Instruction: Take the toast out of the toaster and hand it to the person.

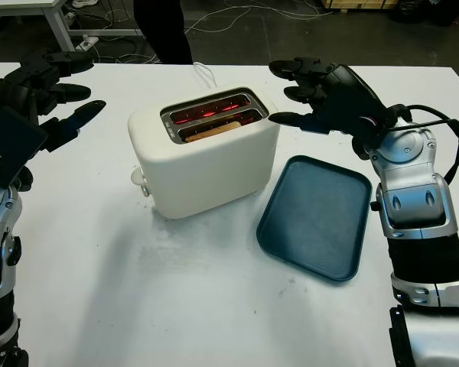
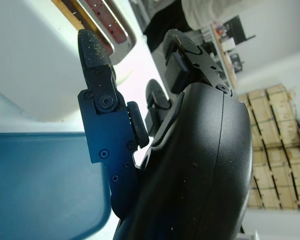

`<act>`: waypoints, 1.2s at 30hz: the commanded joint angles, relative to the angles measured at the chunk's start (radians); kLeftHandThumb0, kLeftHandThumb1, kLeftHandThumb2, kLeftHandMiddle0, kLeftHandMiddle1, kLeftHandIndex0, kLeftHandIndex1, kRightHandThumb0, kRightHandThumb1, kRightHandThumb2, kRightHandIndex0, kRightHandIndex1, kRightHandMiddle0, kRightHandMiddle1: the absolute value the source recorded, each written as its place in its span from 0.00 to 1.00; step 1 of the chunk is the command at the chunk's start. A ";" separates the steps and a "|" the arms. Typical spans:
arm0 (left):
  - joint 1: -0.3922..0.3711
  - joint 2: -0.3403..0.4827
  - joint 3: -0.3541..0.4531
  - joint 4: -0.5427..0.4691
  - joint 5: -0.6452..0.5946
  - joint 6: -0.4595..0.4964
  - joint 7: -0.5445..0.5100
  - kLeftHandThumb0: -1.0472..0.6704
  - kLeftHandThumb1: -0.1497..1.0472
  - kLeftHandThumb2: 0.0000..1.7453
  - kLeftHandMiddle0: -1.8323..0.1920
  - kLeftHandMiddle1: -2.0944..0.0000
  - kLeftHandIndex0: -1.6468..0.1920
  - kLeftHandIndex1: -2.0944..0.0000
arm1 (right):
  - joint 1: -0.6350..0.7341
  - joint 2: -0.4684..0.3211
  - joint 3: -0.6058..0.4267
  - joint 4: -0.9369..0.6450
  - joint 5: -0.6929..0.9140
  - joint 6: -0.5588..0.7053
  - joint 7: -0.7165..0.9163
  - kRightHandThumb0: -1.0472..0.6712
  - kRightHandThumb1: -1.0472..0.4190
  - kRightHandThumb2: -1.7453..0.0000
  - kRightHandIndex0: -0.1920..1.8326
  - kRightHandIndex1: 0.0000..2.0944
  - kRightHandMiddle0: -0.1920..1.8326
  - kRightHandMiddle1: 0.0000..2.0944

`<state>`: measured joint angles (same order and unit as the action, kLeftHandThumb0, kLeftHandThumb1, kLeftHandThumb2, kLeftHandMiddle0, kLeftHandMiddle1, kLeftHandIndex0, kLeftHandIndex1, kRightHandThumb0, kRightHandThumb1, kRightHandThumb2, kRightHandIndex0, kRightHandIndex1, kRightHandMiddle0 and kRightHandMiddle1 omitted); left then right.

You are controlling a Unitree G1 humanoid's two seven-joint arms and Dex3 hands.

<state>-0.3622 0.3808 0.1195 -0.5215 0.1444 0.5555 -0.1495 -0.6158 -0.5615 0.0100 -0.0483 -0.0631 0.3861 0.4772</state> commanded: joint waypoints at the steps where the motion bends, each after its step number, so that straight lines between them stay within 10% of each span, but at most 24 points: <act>1: -0.002 0.000 0.000 -0.007 0.006 -0.009 0.005 0.20 0.89 0.08 0.78 0.58 0.68 0.77 | 0.006 0.004 -0.008 -0.020 0.007 0.007 -0.003 0.29 0.10 1.00 0.31 0.01 0.30 0.00; 36: 0.007 -0.001 0.003 -0.011 0.004 -0.010 0.006 0.20 0.89 0.08 0.77 0.59 0.68 0.78 | 0.008 0.015 -0.006 -0.007 0.019 -0.008 -0.001 0.26 0.10 1.00 0.31 0.02 0.30 0.00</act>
<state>-0.3610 0.3807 0.1195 -0.5220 0.1447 0.5555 -0.1490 -0.6149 -0.5493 0.0084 -0.0482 -0.0512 0.3849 0.4772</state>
